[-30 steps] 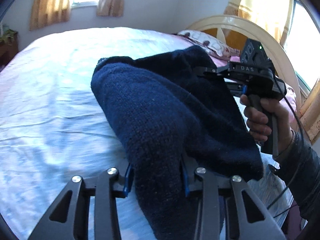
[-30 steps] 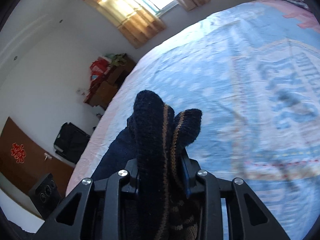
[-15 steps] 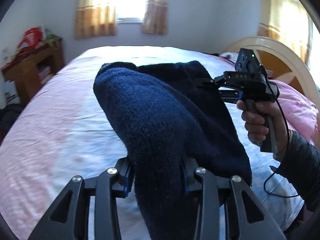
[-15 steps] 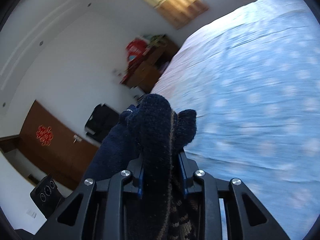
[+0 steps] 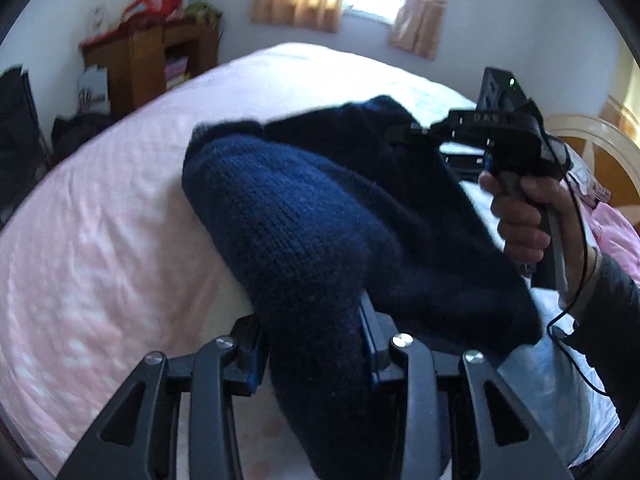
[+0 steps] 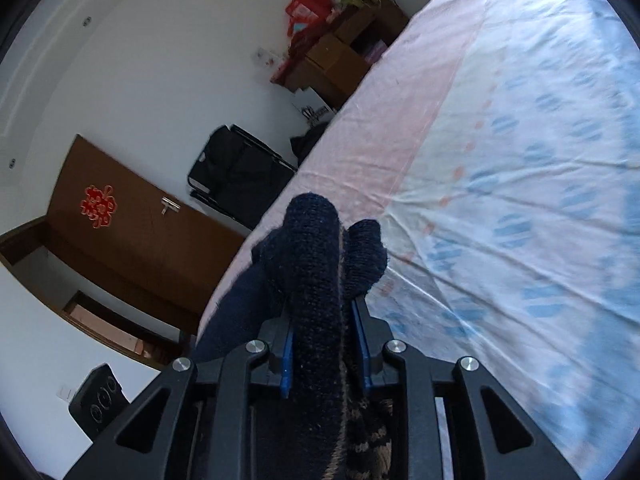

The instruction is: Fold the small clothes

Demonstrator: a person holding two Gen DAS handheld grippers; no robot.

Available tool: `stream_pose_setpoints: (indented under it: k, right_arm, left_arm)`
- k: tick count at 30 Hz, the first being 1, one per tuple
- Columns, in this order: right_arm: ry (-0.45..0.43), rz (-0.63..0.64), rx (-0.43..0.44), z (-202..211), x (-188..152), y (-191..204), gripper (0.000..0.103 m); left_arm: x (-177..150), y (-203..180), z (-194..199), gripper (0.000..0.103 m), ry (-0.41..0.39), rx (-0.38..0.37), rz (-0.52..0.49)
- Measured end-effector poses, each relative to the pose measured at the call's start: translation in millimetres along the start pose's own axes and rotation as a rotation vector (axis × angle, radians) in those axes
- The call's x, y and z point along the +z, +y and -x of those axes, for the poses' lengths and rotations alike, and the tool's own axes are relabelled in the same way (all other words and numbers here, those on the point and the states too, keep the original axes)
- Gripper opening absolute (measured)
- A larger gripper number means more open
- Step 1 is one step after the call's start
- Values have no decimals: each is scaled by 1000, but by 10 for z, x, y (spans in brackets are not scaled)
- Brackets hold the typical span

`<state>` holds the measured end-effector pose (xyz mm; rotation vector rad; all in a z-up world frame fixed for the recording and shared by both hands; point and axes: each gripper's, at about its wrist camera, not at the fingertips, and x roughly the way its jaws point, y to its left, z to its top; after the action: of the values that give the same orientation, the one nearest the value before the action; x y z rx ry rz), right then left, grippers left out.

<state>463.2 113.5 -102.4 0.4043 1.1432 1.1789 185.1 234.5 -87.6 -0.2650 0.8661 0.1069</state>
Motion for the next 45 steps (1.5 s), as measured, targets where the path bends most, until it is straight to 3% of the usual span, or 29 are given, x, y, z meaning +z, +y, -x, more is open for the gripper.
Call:
stream_pose_setpoints:
  k: [5,9,11,12,14,15,17,21,25,28,33,38,42,45]
  right_arm:
    - [40,-12,-120,-250,97,-242,25]
    - [24,88,-218,-129,2,-131,32]
    - [-6,127,-254,67,-82,2,38]
    - [-23,159,-236,200,-146,119,40]
    - [-44,206,-153,448,-313,359,54]
    - [-38,240,-93,556,-439,510,58]
    - [-16,293,-49,619,-635,704,61]
    - [96,351,-57,436,-1042,869,61]
    - [138,333,-212,322,-1267,592,59]
    - [118,306,-171,383,-1316,464,59]
    - [105,346,-207,546,-1416,543,59]
    - [53,364,-193,699,-1504,566,59]
    - [88,374,-284,564,-1566,435,57]
    - [85,414,-297,549,-1632,471,57]
  left_arm:
    - [-108,-93,-174,62,-6,77,-10]
    - [-120,-181,-41,63,-27,133,-53]
    - [-84,-114,117,67,-99,155,-49]
    - [-57,-99,184,78,-138,172,-47]
    - [-31,-37,269,93,-202,222,-34]
    - [-12,-1,255,95,-212,233,-26]
    - [1,29,141,95,-182,278,-20]
    - [1,126,-93,98,-116,343,13]
    - [-51,164,-155,103,-95,323,55]
    - [-4,133,-89,103,-103,318,36]
    - [229,168,-41,102,-157,357,21]
    - [279,250,-275,102,-114,383,18]
    - [216,346,-434,103,-83,352,54]
    - [194,371,-441,103,-87,347,60]
